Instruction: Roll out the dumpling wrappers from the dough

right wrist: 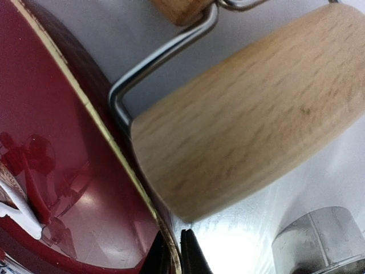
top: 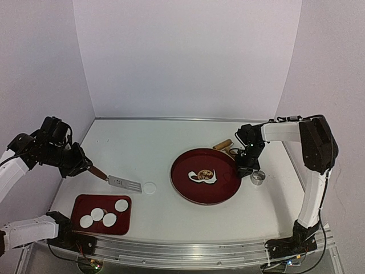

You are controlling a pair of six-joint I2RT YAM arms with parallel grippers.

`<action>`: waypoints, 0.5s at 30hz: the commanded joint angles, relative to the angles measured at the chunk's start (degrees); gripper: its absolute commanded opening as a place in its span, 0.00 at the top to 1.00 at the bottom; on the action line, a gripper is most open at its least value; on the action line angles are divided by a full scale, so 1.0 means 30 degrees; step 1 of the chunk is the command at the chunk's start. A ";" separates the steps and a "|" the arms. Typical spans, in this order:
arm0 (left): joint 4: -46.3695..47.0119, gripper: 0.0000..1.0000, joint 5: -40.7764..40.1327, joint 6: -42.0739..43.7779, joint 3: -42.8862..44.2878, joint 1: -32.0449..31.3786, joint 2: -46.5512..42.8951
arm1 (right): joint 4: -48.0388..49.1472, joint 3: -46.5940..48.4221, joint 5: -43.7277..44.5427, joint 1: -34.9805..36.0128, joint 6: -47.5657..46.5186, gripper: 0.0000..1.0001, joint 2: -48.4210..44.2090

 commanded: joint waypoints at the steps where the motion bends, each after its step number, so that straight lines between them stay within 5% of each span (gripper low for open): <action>1: 0.1143 1.00 -0.0104 0.1553 0.0816 -0.0027 0.0611 | -0.0797 0.0867 0.1989 -0.0182 -0.0664 0.78 -0.0309; 7: 0.1834 1.00 0.0237 0.2759 0.0682 -0.0026 0.1199 | -0.1242 0.1398 0.2037 -0.0179 -0.1192 0.59 -0.0950; 15: 0.3158 1.00 0.1526 0.3874 -0.0330 0.0281 0.1433 | -0.1363 0.1562 0.1323 -0.0169 -0.1160 0.54 -0.1259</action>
